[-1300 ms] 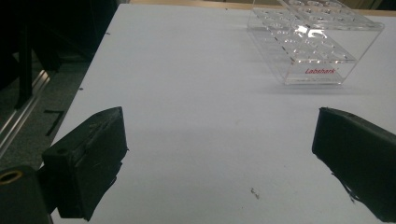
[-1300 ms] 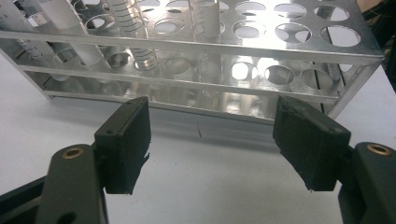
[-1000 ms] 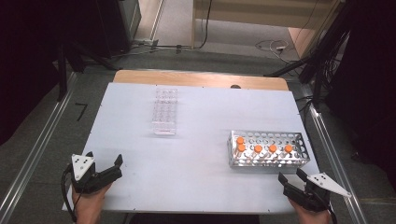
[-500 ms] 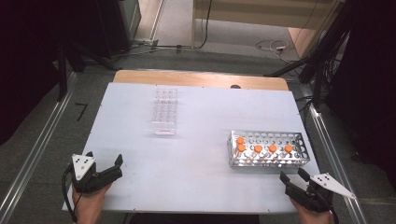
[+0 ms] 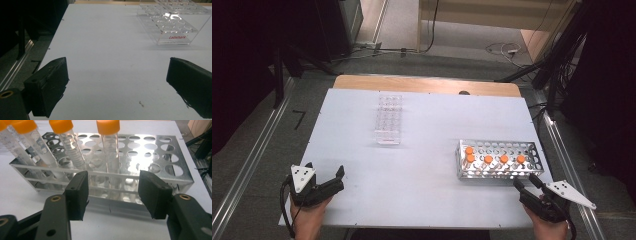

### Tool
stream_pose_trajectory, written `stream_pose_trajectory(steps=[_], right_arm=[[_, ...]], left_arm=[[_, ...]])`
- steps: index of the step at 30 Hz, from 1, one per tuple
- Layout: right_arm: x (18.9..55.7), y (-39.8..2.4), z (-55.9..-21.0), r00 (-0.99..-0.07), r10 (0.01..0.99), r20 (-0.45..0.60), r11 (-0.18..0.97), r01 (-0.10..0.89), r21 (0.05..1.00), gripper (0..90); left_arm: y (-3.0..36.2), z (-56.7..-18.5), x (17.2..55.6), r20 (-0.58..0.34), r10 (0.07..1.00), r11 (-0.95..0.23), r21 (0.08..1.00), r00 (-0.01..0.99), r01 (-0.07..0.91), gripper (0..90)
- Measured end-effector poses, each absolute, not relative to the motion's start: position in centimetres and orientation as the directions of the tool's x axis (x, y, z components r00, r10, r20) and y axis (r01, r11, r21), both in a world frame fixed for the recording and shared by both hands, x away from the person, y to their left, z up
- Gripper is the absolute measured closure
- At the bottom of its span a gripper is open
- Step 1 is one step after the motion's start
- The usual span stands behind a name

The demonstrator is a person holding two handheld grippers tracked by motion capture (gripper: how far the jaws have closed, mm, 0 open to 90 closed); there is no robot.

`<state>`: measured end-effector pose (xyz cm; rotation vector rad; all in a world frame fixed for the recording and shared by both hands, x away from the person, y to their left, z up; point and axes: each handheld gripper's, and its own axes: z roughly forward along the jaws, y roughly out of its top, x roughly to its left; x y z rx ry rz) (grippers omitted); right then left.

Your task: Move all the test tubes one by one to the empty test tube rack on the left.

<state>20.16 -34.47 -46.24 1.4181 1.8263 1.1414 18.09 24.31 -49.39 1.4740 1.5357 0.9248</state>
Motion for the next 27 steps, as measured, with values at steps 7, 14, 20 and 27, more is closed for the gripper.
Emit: stream_pose_trajectory(steps=[7, 14, 20, 27], right_arm=[[21.4, -34.1, -45.7, -0.296, 0.954, 0.055, 0.093, 0.463, 0.881, 46.9], [22.6, -33.3, -45.7, -0.296, 0.955, 0.030, 0.113, 0.454, 0.884, 54.5], [23.0, -33.1, -45.9, -0.290, 0.957, 0.009, 0.125, 0.443, 0.888, 59.1], [23.7, -32.6, -46.2, -0.279, 0.960, -0.032, 0.157, 0.438, 0.885, 64.5]], left_arm=[[24.3, -49.4, 18.1, -0.057, 0.998, 0.052, 0.908, -0.001, 0.416, 4.3], [24.3, -49.4, 18.0, -0.054, 0.999, 0.048, 0.908, 0.003, 0.415, 4.3], [24.3, -49.4, 18.0, -0.054, 0.999, 0.048, 0.909, 0.003, 0.415, 4.4], [24.2, -49.4, 18.0, -0.049, 0.999, 0.044, 0.909, 0.003, 0.415, 4.4]])
